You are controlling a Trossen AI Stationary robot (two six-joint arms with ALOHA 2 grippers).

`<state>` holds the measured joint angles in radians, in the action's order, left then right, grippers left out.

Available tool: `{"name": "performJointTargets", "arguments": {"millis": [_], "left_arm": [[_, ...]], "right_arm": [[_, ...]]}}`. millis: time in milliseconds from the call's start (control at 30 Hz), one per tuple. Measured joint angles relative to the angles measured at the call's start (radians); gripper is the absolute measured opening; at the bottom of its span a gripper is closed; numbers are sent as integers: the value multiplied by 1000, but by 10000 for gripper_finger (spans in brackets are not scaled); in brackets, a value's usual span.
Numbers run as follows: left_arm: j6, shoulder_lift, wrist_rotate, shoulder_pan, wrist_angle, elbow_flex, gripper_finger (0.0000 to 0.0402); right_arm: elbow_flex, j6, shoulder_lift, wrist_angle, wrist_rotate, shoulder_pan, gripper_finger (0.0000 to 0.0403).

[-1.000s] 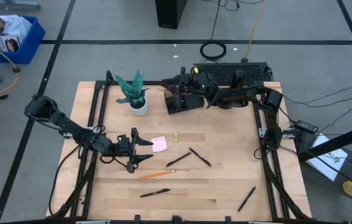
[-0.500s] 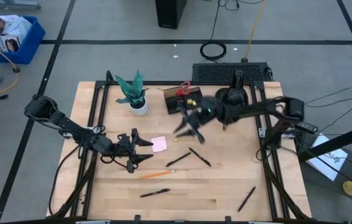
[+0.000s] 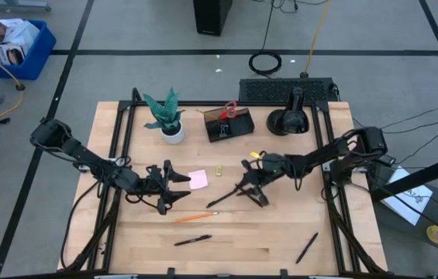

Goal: Pick and place office supplies into organizer
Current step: Put the black pen into the black mesh desk organizer

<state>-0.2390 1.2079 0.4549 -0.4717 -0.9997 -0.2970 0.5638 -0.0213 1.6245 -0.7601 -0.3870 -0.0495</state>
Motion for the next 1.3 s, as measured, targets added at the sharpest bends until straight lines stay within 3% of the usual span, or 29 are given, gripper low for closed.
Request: {"name": "performJointTargets", "arguments": {"millis": [133,267,433,567,633,733,800,1000,1067,1167,1300], "left_arm": [[-7,0,0,0,2,0,241],[-10,0,0,0,11,0,241],[8,0,2,2,5,0,241],[9,0,8,21,2,0,241],[9,0,9,35,1,0,241],[6,0,9,64,-1,0,241],[-1,0,10,80,-4,-1,241],[-55,0,10,112,-5,-1,241],[-61,0,9,118,-11,-1,241],[-78,0,9,125,-18,-1,241],[-78,0,9,125,-17,-2,241]], "right_arm": [[-30,112,0,-17,43,-88,85],[-37,342,9,-227,45,-207,91],[-37,409,8,-456,46,-291,96],[-37,487,7,-463,59,-325,93],[-37,508,9,-453,126,-381,92],[-37,447,8,-475,306,-517,92],[-37,381,8,-485,494,-612,93],[-32,324,9,-251,1285,-869,89],[-16,338,11,-176,1490,-901,86],[-13,357,11,-113,1625,-900,81],[-10,500,15,95,1587,-849,75]]}}
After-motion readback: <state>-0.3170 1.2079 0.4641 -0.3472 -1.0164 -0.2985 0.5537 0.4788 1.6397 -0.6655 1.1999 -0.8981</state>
